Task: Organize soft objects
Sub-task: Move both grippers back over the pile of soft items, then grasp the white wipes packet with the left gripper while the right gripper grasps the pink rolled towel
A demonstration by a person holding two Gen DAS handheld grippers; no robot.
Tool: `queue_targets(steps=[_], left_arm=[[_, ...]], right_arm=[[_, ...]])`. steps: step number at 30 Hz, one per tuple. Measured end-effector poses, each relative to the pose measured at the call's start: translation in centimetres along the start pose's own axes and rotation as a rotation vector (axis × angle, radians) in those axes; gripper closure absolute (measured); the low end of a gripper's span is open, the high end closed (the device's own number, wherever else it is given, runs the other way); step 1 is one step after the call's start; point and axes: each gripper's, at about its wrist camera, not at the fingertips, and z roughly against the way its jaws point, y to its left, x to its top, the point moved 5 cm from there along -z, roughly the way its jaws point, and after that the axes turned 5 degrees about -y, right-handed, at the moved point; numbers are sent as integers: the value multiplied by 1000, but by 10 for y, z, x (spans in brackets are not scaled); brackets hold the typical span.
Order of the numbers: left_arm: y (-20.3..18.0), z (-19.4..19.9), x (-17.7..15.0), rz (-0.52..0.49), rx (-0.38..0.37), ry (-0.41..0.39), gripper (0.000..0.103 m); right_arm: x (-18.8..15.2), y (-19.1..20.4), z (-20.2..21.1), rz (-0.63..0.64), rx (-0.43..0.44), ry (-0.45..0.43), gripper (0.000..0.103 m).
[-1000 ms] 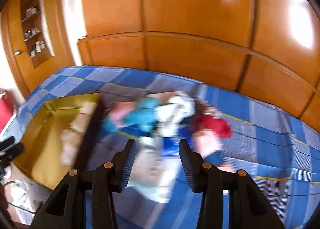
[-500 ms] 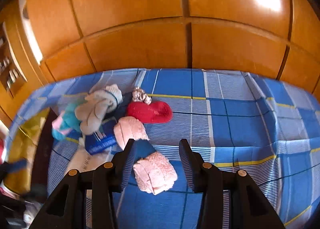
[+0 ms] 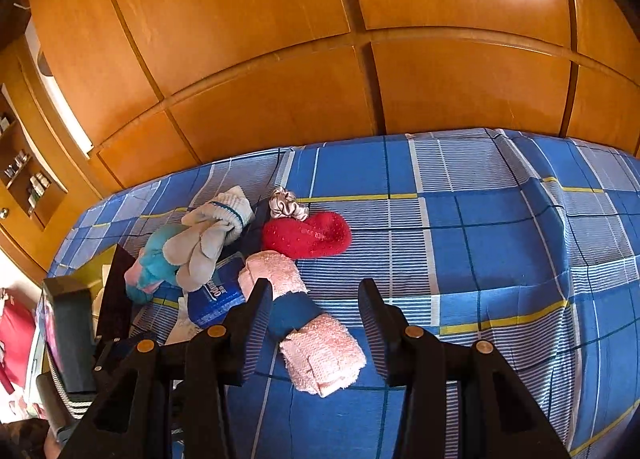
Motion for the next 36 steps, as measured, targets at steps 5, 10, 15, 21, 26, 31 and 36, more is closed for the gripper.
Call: queue_targets(steps=[5,10,15,21,26,31,36], left_arm=[[1,9,-4,-4,-42,-11,36],[3,37,-33,-41,-126,-15,37],[-4,50,-71,-121,-157,-59,36],[1,52,-80,-109,-170,-94,35],[-2,48,-76,-107,-166,-98,34],[1,51,-79,-99,-165,-106,33],[1,52,-81,-100,-164,-111,33]], right_arm=[[-2,-1,-2,2,-14,7,58],[-5,-3,-5,6,-23,23,58],[-13,1,-13,26,-23,61,58],[-26,17,-23,107,5,111,58],[-30,34,-35,225,9,153,58],[-27,43,-64,312,-1,241,50],[-30,39,-84,327,-54,291,64]])
